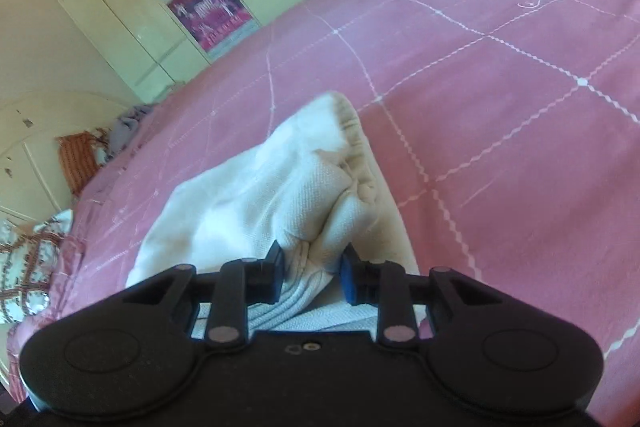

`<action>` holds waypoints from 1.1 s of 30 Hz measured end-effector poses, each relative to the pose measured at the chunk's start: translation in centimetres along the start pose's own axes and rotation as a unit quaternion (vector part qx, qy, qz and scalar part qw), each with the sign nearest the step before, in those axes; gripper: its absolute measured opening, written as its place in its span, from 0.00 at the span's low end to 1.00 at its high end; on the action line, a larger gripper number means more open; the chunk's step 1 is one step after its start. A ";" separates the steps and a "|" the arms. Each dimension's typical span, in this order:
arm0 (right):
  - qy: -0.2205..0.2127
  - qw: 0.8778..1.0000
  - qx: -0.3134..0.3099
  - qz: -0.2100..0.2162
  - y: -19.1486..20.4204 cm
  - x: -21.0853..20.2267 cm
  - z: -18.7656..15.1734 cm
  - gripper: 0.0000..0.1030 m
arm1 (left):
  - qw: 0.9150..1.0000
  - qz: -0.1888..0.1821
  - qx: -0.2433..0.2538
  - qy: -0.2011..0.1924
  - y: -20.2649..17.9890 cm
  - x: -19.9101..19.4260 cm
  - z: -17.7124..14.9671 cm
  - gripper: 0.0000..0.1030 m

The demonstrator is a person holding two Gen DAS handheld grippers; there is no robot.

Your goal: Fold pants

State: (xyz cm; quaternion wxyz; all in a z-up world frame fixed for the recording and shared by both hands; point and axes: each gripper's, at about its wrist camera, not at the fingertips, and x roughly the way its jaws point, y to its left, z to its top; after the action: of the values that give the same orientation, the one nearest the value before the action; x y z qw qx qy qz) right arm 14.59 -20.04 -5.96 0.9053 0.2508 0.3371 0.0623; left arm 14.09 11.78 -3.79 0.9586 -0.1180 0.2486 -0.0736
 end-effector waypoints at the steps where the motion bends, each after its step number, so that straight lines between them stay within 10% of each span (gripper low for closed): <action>1: -0.003 1.000 0.002 0.004 0.1 -0.2 -0.1 0.27 | 1.000 -0.002 0.009 0.005 -0.4 0.0 -0.2 0.67; 11: -0.004 1.000 -0.007 0.018 0.1 -0.9 0.6 0.48 | 0.995 0.011 0.088 0.040 -4.0 1.5 -1.3 0.67; 18: 0.002 1.000 0.003 0.020 -0.2 -0.2 0.8 0.55 | 0.997 0.033 0.050 0.053 -2.9 4.5 -0.6 0.67; 25: 0.016 1.000 -0.007 0.008 0.3 1.0 0.5 0.31 | 0.997 0.043 0.040 0.041 -2.6 3.5 -1.4 0.67; 30: -0.044 0.995 -0.018 0.083 1.4 -2.5 0.9 0.27 | 0.997 0.047 0.039 0.038 -2.3 3.1 -1.7 0.67; 33: 0.000 1.000 -0.001 0.011 -0.8 -0.7 -0.2 0.27 | 0.998 0.048 0.039 0.030 -2.3 2.8 -1.8 0.67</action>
State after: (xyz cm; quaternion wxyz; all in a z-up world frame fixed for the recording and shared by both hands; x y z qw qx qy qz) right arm 13.89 -20.89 -6.07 0.9048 0.2541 0.3339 0.0728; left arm 15.43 8.67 -5.99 0.9570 -0.0664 0.2796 -0.0403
